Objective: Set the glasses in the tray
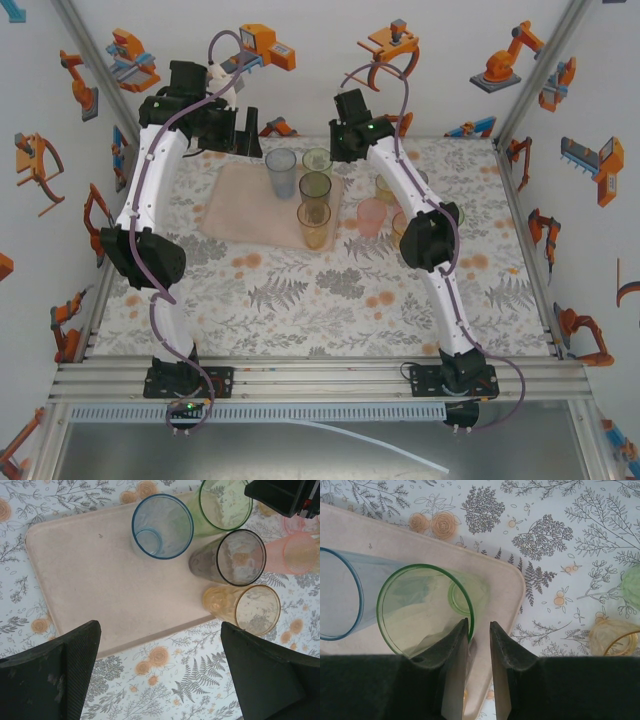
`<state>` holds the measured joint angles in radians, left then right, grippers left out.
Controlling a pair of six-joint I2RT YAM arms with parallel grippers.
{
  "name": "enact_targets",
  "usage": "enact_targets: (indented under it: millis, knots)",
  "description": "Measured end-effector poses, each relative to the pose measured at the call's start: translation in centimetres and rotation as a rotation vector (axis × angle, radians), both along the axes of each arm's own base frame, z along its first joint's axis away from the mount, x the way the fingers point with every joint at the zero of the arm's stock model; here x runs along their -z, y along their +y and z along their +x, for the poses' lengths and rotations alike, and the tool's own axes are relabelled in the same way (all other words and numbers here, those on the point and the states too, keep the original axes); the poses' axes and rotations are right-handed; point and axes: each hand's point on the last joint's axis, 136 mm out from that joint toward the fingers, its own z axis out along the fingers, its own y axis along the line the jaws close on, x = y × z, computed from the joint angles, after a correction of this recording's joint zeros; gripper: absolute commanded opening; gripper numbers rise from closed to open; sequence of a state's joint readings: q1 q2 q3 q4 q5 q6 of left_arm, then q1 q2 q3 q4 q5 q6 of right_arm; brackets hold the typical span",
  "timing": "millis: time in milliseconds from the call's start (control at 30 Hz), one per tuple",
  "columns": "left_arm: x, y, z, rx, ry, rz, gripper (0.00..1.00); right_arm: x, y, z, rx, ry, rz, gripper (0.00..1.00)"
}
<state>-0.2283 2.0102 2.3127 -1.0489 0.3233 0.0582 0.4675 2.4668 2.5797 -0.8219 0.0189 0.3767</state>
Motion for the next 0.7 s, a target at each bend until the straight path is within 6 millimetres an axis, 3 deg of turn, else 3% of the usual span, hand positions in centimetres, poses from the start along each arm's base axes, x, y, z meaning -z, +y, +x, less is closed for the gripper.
enact_targets:
  millis: [267, 700]
  knots:
    - [0.00, 0.01, 0.00, 0.000, 0.000, 0.000, 0.97, 1.00, 0.07, 0.14, 0.000, 0.014, -0.007, 0.25]
    - [0.00, -0.01, 0.00, 0.000, 0.000, 0.000, 0.97, 0.51, 0.02, 0.25, 0.001, 0.001, -0.009, 0.21]
